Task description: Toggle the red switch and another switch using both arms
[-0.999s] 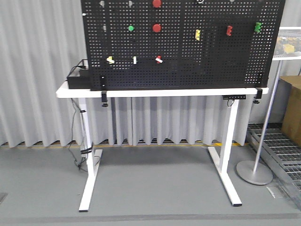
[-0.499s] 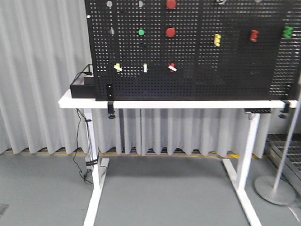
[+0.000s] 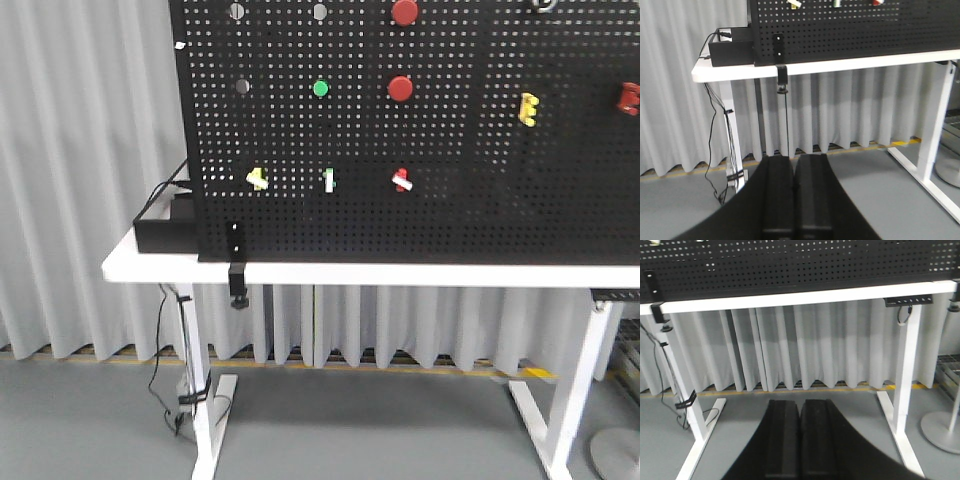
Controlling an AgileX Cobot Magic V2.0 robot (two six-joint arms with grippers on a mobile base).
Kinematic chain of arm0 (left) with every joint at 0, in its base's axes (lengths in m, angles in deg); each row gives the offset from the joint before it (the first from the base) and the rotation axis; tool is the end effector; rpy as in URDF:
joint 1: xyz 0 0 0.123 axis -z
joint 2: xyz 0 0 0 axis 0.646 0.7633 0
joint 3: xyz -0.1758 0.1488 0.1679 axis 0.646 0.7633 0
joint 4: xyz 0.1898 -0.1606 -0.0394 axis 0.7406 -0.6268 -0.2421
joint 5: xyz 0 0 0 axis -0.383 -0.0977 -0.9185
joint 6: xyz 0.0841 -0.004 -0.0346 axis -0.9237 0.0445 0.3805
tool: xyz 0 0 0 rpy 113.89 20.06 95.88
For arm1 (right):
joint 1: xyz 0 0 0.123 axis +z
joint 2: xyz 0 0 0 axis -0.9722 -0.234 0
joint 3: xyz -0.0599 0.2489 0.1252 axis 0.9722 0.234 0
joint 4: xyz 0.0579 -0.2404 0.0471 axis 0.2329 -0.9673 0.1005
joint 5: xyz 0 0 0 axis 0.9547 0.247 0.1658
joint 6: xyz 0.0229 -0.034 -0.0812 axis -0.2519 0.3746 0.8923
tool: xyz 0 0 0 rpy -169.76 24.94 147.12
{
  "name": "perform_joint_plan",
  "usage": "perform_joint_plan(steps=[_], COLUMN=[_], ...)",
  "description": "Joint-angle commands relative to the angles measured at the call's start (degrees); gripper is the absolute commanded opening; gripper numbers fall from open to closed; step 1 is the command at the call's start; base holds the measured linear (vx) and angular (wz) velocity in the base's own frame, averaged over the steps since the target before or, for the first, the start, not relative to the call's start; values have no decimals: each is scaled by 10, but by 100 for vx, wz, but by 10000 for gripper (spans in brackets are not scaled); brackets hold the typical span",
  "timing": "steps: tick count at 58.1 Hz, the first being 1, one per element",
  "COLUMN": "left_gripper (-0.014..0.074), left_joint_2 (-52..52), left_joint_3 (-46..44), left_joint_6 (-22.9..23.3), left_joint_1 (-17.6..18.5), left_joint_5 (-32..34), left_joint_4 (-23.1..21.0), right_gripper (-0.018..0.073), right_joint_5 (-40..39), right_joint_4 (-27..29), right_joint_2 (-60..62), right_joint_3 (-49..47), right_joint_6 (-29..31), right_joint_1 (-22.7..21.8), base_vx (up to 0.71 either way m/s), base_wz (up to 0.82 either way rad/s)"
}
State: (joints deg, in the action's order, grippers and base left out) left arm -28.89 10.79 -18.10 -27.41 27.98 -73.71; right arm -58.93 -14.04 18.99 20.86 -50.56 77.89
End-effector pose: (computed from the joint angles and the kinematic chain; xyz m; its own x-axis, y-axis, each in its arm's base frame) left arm 0.0550 -0.0131 0.1915 -0.0726 0.0259 -0.9970 0.2290 0.9734 0.0086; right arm 0.0560 0.0000 0.1847 -0.1357 0.0616 -0.9888 -0.0005 0.9981 0.0622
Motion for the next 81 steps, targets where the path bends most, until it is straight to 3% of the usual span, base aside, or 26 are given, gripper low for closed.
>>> perform_joint_plan(steps=[1,49,81], left_gripper=[3,3,3], left_joint_2=[-11,-11,-11], left_joint_3=[12,12,12], left_joint_6=[6,6,6], left_joint_1=[-1,-1,-1], left_joint_5=[50,50,50], left_joint_4=[-2,-2,-2], right_gripper=[-6,-6,-6], right_joint_5=[-47,-47,-47], right_joint_4=[-6,-6,-6], right_joint_2=[5,5,5], right_joint_3=[3,3,3], right_joint_6=[0,0,0], right_joint_1=[-3,-3,-3], base_vx=[45,44,20], base_wz=[-1,1,-3])
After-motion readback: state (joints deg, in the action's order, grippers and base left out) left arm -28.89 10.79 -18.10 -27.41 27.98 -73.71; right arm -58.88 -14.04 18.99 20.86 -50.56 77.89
